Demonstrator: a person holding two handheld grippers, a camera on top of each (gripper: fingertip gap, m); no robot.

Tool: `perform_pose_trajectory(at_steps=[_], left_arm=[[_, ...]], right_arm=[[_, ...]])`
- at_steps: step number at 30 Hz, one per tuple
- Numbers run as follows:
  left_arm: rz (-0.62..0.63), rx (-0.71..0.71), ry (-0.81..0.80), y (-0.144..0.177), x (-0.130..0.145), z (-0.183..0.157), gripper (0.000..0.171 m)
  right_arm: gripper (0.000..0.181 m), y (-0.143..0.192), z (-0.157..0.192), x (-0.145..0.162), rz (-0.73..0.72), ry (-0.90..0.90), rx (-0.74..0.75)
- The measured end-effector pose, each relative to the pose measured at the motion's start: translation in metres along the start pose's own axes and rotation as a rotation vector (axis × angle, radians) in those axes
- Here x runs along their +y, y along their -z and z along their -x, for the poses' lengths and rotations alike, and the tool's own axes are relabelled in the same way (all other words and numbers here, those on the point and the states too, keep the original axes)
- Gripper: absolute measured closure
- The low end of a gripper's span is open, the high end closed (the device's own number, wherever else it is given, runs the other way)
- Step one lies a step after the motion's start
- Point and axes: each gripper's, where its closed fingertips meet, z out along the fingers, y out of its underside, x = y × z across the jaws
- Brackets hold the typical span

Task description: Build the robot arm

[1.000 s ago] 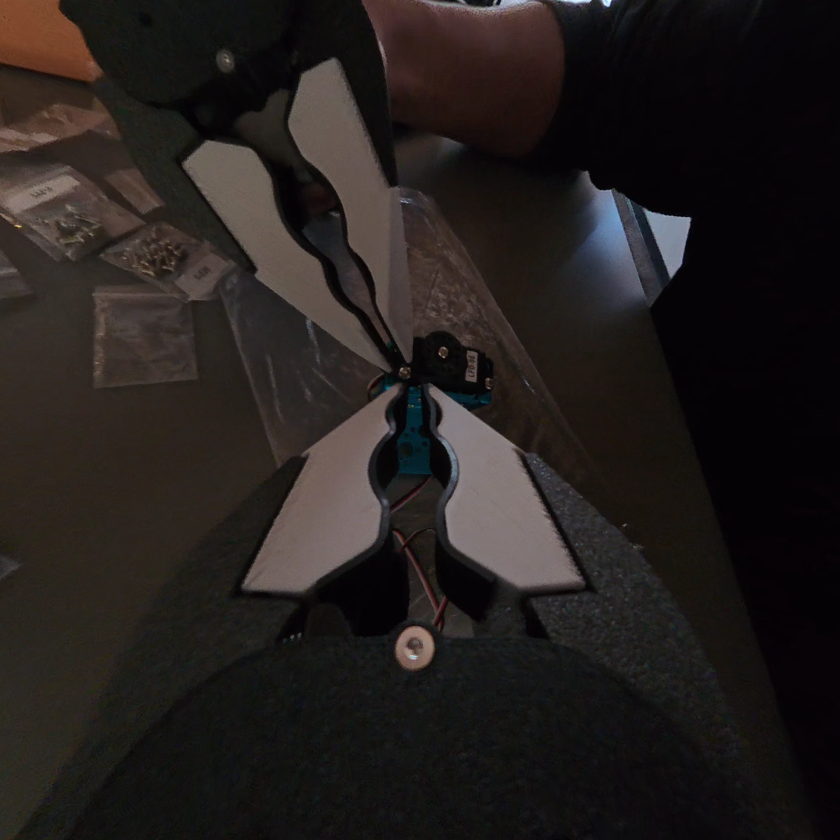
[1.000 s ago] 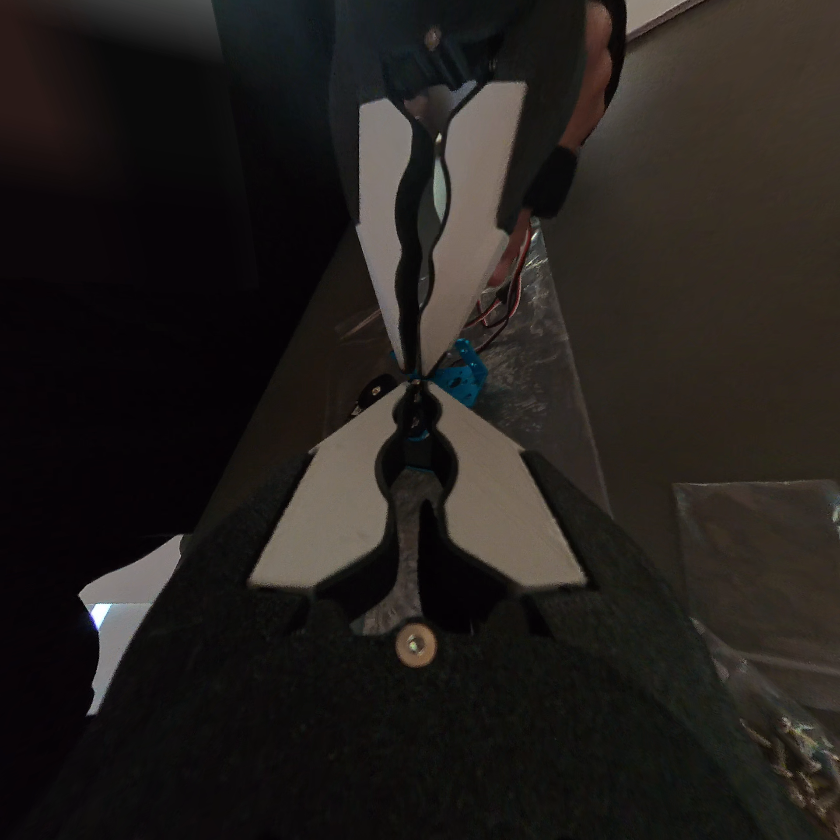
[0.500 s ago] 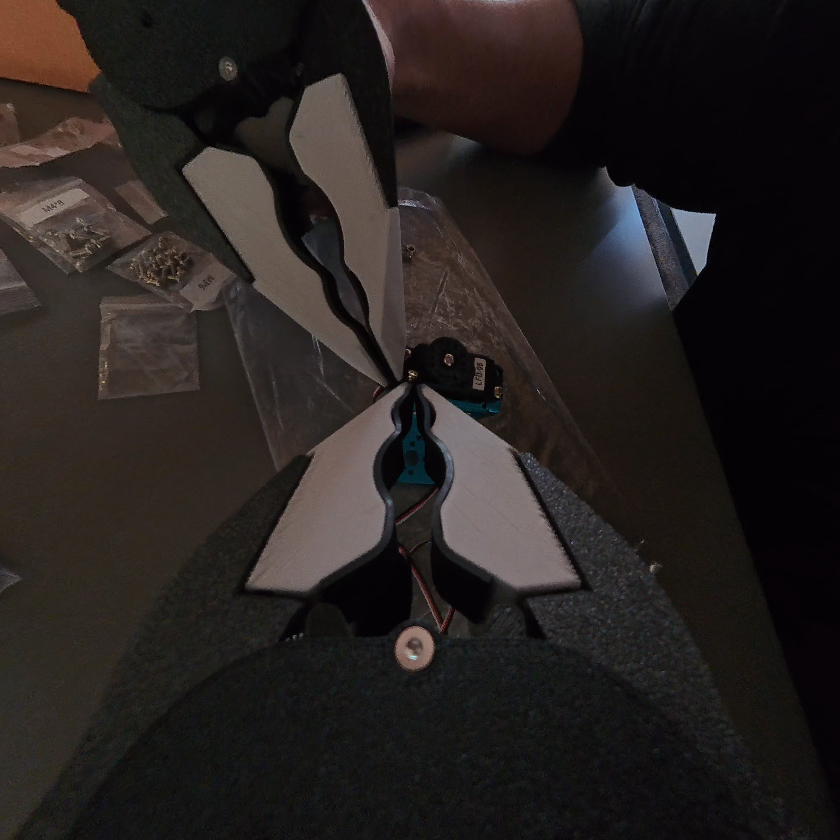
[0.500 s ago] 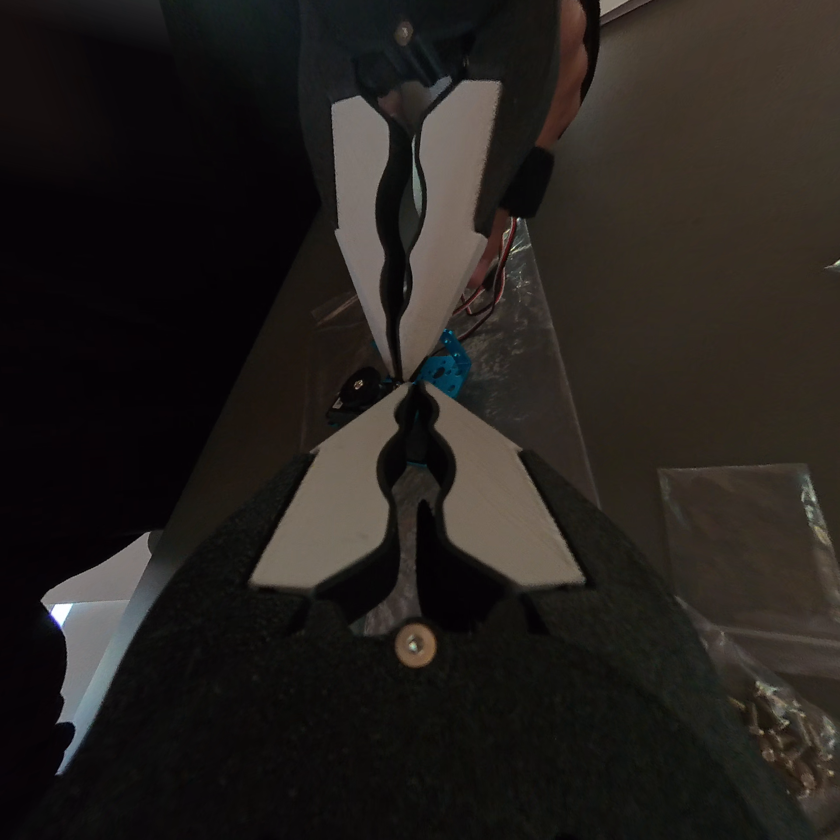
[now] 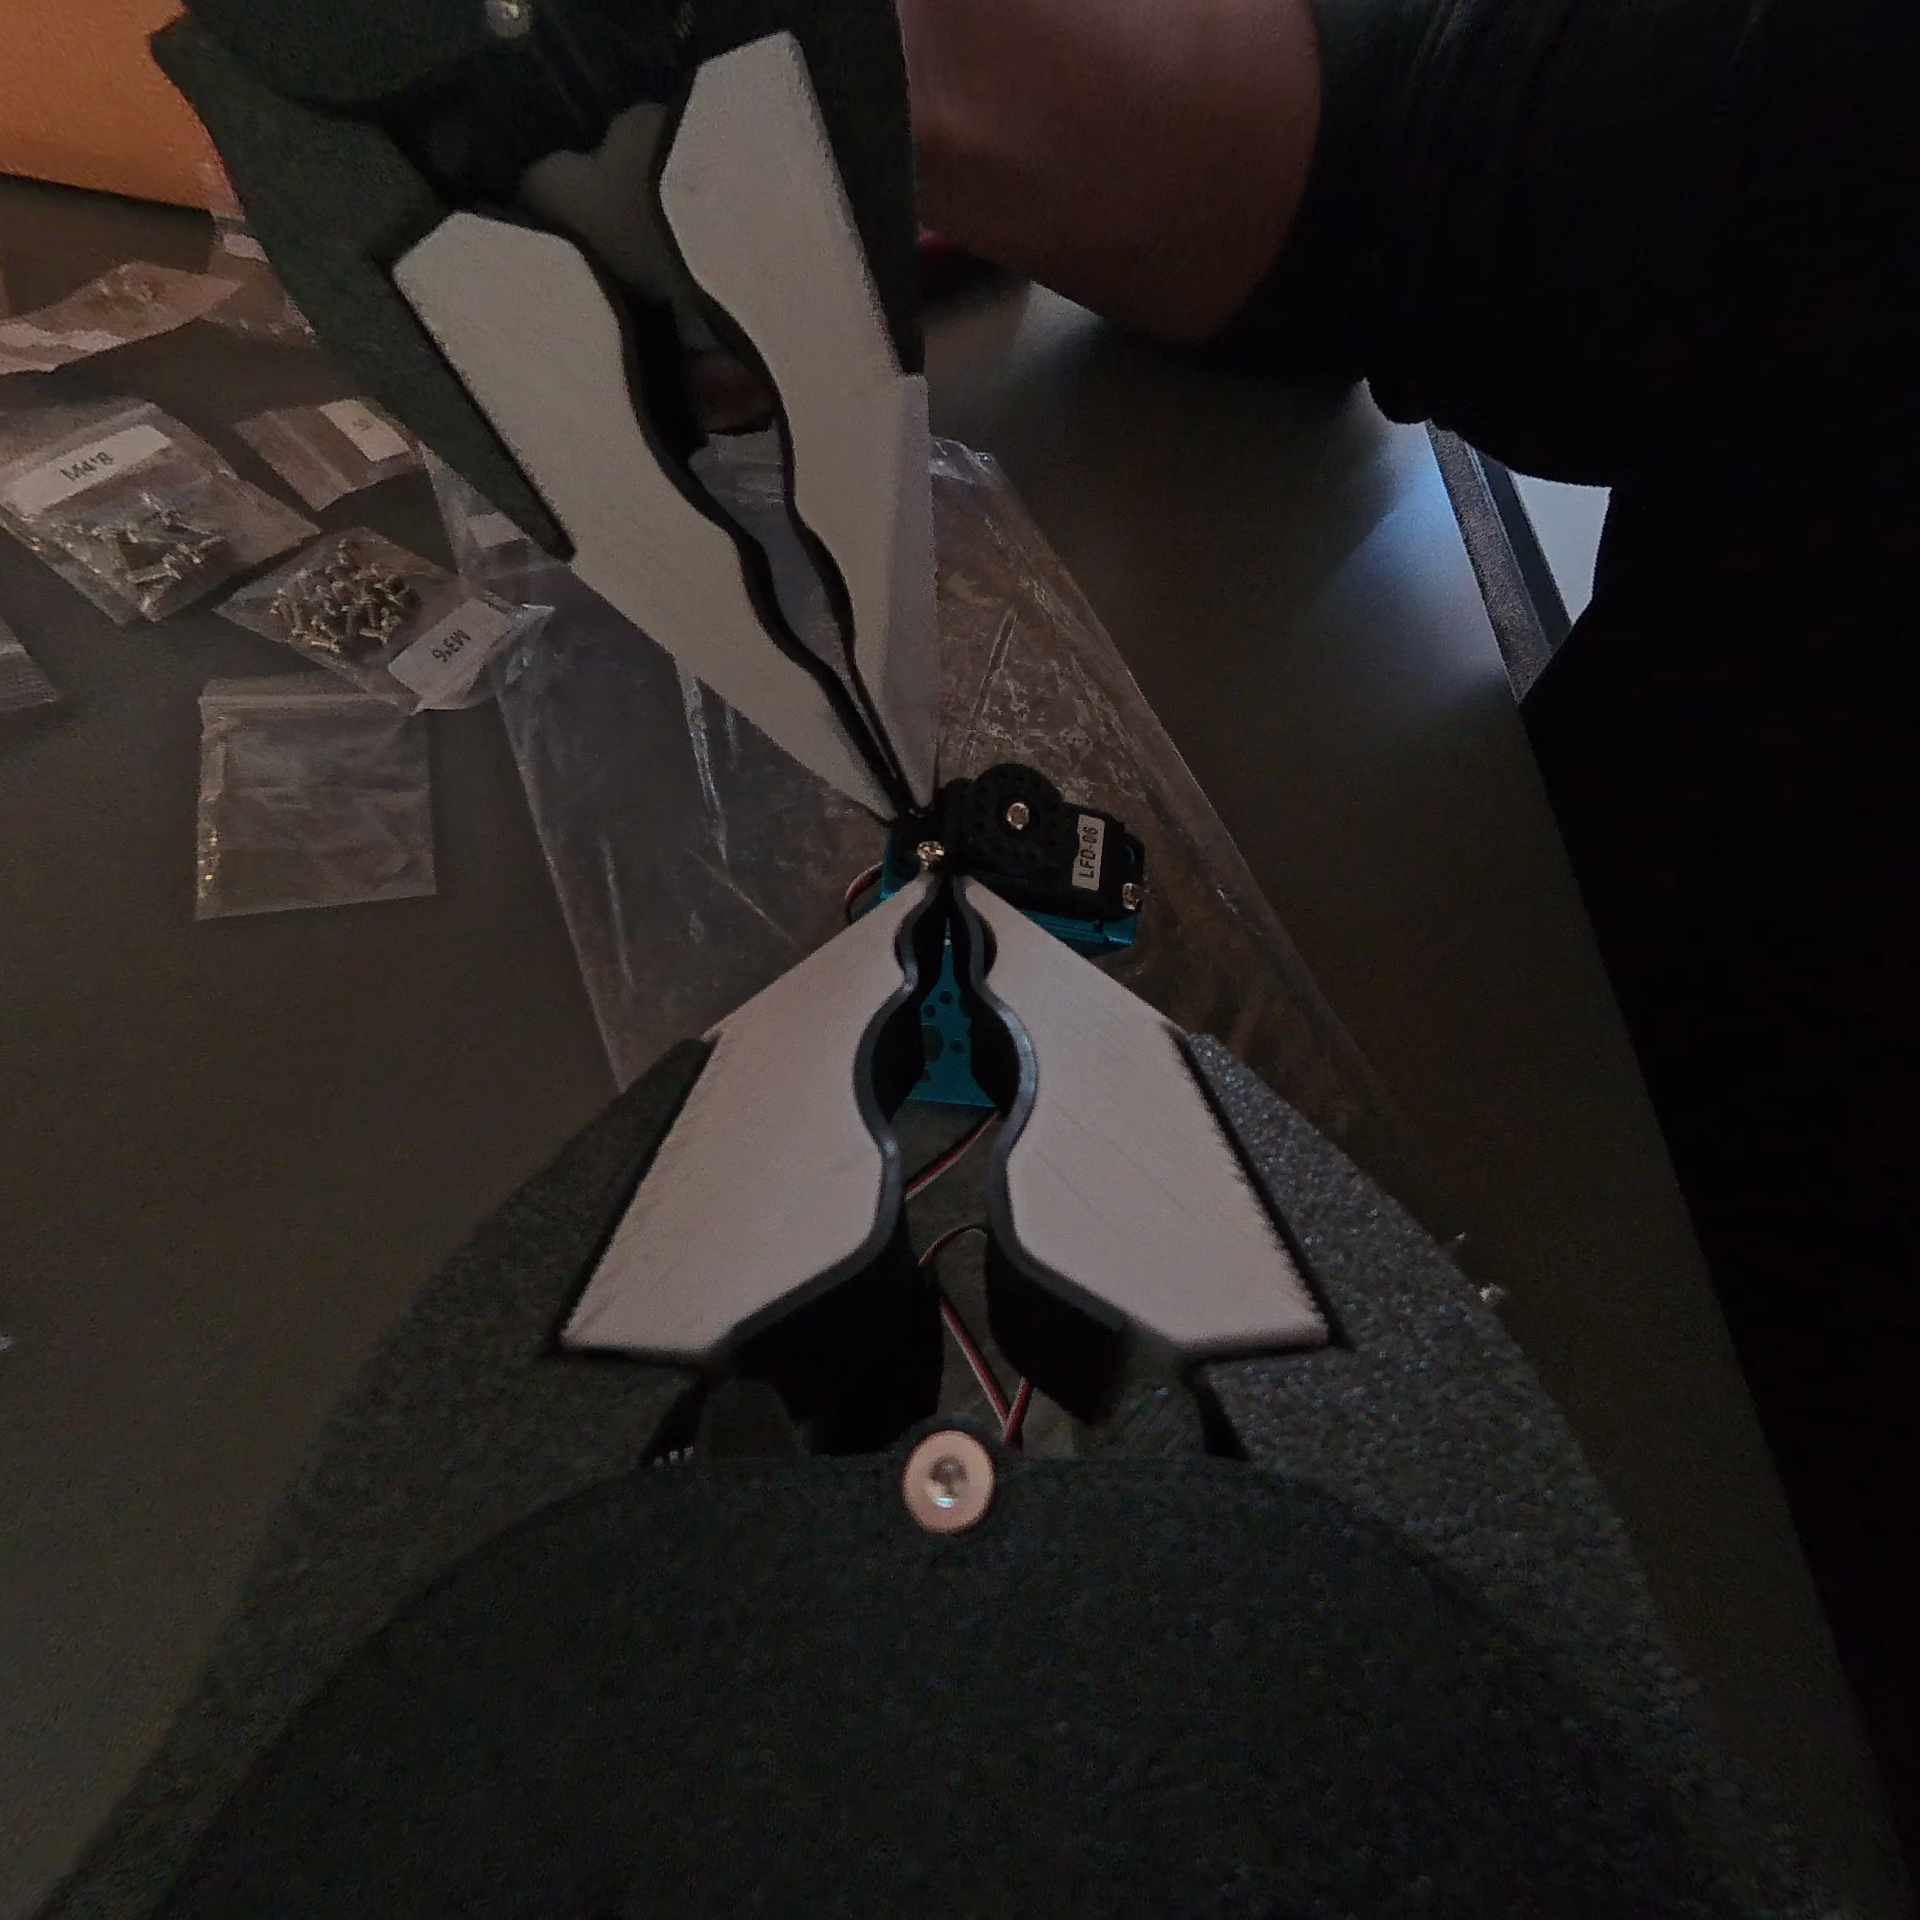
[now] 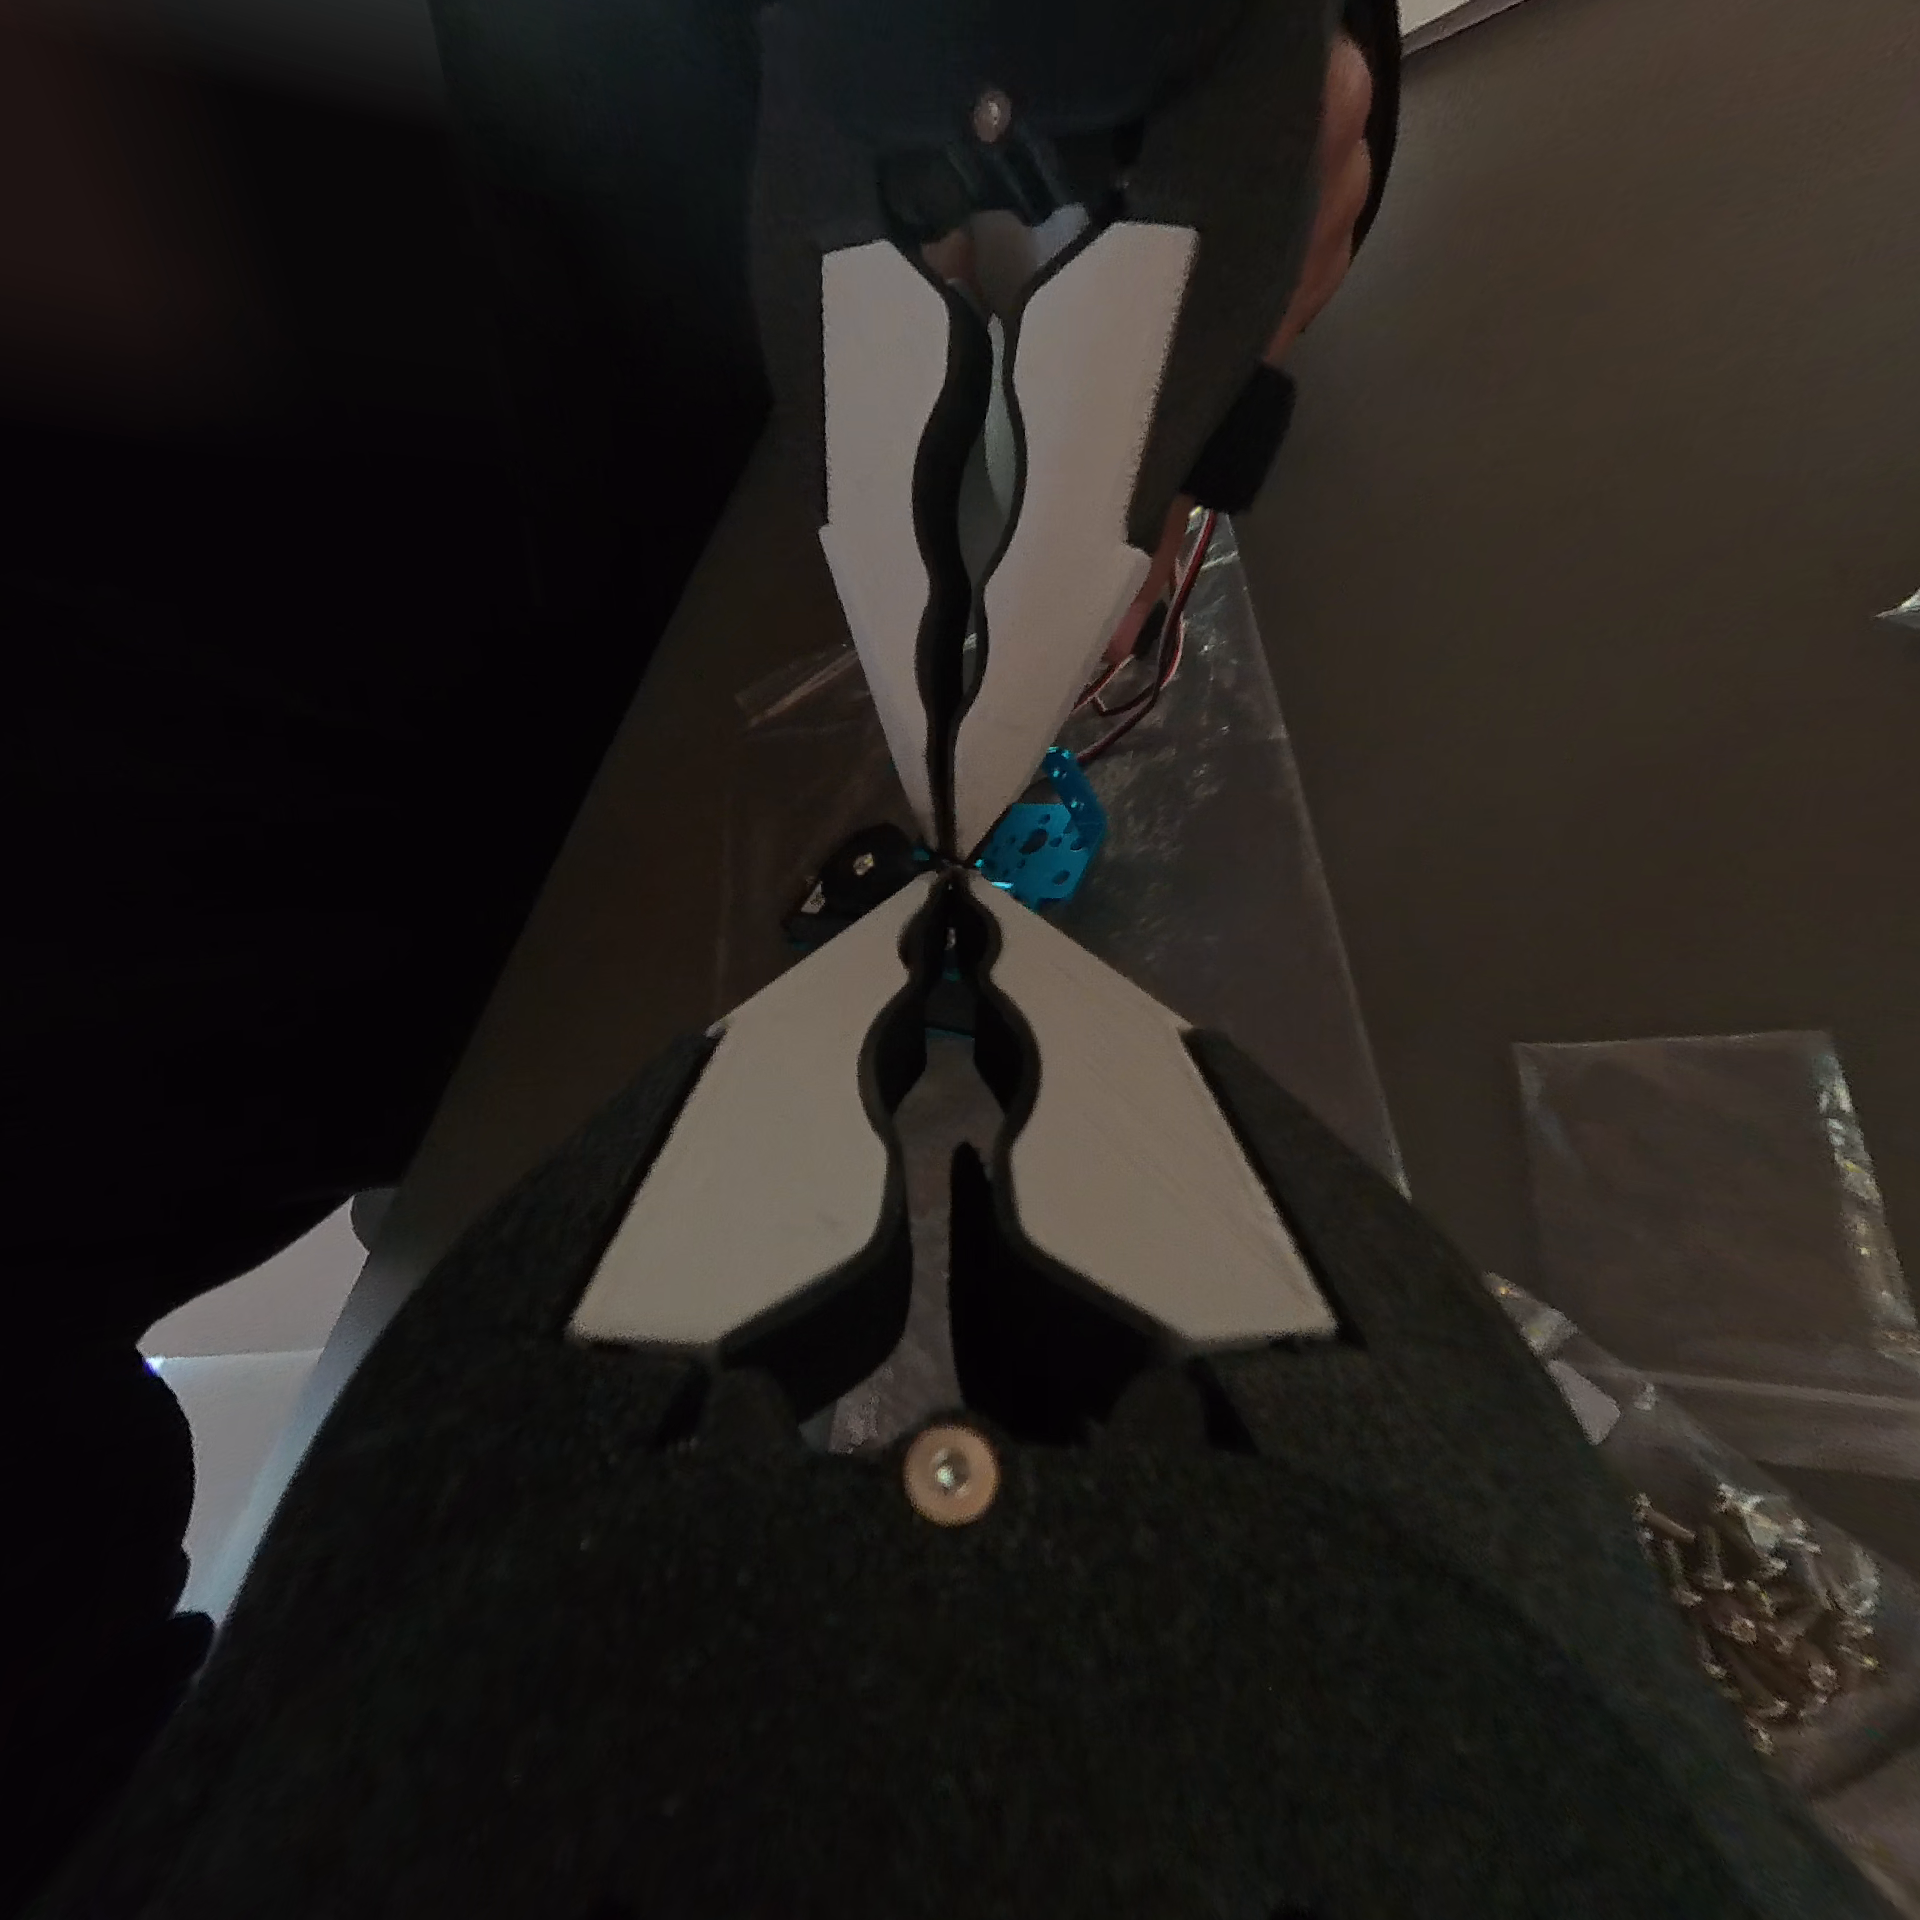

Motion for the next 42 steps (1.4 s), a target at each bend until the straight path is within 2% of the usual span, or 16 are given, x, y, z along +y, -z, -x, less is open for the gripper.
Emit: perform_pose_trajectory(at_steps=[16,26,32,42], left_arm=[[0.0,-0.008,0.013,-0.001,0.001,0.003,0.171],[-0.003,-0.055,0.004,-0.002,0.002,0.005,0.171],[-0.07,-0.054,0.009,0.004,-0.012,0.004,0.171],[-0.042,-0.068,-0.048,-0.005,-0.01,-0.001,0.171]], right_arm=[[0.177,-0.008,-0.003,0.004,0.025,0.045,0.028],[0.179,-0.01,-0.004,0.005,0.014,0.004,0.007],[0.179,0.0,0.0,-0.005,-0.038,-0.002,-0.004],[0.179,-0.001,0.006,0.004,0.072,-0.001,0.04]])
